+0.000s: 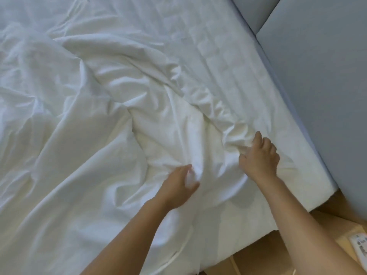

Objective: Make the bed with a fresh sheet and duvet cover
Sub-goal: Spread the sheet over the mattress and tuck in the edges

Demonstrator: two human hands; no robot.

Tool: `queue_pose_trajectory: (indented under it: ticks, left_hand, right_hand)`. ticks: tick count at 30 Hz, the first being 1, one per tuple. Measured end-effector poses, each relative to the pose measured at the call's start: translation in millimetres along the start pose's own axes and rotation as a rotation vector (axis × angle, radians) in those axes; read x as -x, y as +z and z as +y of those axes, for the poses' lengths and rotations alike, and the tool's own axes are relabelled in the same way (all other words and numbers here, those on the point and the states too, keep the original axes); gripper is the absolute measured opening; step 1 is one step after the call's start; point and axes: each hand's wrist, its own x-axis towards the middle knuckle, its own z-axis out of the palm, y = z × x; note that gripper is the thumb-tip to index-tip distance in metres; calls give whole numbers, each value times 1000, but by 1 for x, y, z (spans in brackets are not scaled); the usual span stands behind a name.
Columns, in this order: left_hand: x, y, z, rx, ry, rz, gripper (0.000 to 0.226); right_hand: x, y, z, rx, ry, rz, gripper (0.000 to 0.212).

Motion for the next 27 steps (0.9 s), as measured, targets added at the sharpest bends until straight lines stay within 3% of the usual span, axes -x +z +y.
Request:
queue_pose_trajectory:
  ticks: [3,6,9,13,18,20,24,27]
  left_hand:
    - [23,-39,-43,159,-24,460,46]
    - [49,-100,-117,-2,-152,826,50]
    - [71,-153,-186,-66,-435,979,60]
    - [88,-198,-255,68,-760,948,98]
    - [81,-232,-309,117,-659,753,123]
    - [78,-242,-320,186,-566,716,111]
    - [109,-243,-313,387,-225,577,19]
    - [183,-246,-314,547,-61,614,30]
  right_hand:
    - [36,29,-52,-180,-189,190,72]
    - [80,52,-128,-331,-478,98,65]
    - [115,63,-198,-408,-729,-31,55]
    - [141,64,-264,-407,-850,-150,56]
    - [164,77,-325,-318,-935,-168,48]
    - [174,83,-352,-328,-899,-165,49]
    - [211,90,-413,-501,-704,-221,61]
    - [252,89,-460,-677,-552,-228,83]
